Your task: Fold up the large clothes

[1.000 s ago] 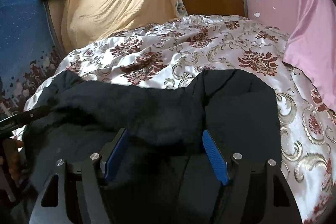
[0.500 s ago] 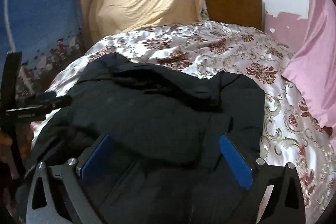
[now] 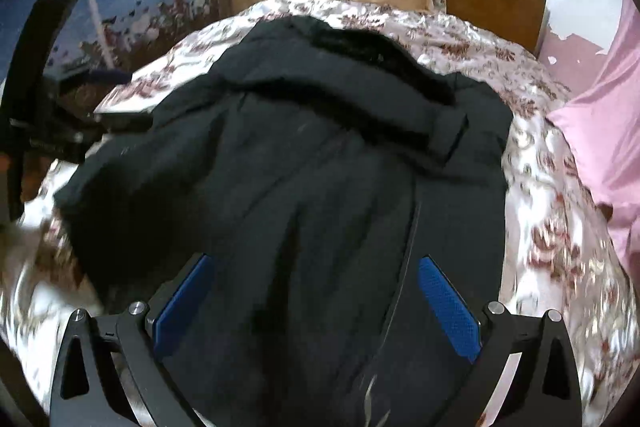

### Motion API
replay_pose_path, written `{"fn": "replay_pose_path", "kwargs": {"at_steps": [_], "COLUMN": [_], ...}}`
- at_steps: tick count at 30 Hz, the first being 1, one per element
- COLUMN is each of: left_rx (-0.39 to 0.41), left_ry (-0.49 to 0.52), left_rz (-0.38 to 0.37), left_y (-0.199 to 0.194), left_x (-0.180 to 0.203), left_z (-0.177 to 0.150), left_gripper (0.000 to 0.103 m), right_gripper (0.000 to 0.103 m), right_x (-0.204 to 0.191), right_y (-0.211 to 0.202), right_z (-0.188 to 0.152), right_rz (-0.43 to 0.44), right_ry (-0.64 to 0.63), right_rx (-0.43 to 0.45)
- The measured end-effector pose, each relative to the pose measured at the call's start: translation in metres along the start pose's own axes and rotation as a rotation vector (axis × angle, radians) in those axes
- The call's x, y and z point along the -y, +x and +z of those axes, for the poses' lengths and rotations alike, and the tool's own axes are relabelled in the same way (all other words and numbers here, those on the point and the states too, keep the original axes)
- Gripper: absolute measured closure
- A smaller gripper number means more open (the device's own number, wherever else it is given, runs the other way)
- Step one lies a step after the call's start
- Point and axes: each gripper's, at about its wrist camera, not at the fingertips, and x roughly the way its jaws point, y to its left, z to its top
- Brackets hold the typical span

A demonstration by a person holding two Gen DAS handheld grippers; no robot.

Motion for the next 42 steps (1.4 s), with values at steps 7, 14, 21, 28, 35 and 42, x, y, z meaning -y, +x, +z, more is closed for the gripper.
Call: {"fn": "replay_pose_path", "kwargs": {"at_steps": [7, 14, 21, 28, 35, 42], "left_rx": [0.012, -0.018, -0.038, -0.084, -0.147, -0.179], "left_ry": [0.045, 0.105, 0.178, 0.237, 0.286, 0.350], "left_rz": [0.000, -0.007, -0.026, 0.048, 0.086, 0.099], "left_y": [-0.022, -0.036, -0.053, -0.048, -0.029, -0.017], "left_x": [0.021, 0.030, 0.029, 0.020, 0.013, 0.006], "left_z": [-0.022, -0.057, -0.097, -0.125, -0.136, -0.138], "left_gripper": [0.001, 0.001, 0.001, 0.001, 0.001, 0.001], "right_gripper": [0.000, 0.000, 0.000, 0.000, 0.000, 0.000], "right_x": [-0.017, -0.024, -0.026, -0.019, 0.002, 0.009], "right_y": [-0.025, -0.045, -0.056, -0.043, -0.027, -0.011], "right_z": [-0.046, -0.075, -0.098, -0.096, -0.100, -0.104], "right_rz": [-0.018, -0.090, -0.138, -0.156, -0.126, -0.098], "right_ry": [0.034, 0.077, 0.056, 0.076, 0.164, 0.189], "right_rx": [-0.027, -0.035, -0.060, -0.090, -0.147, -0.225]}}
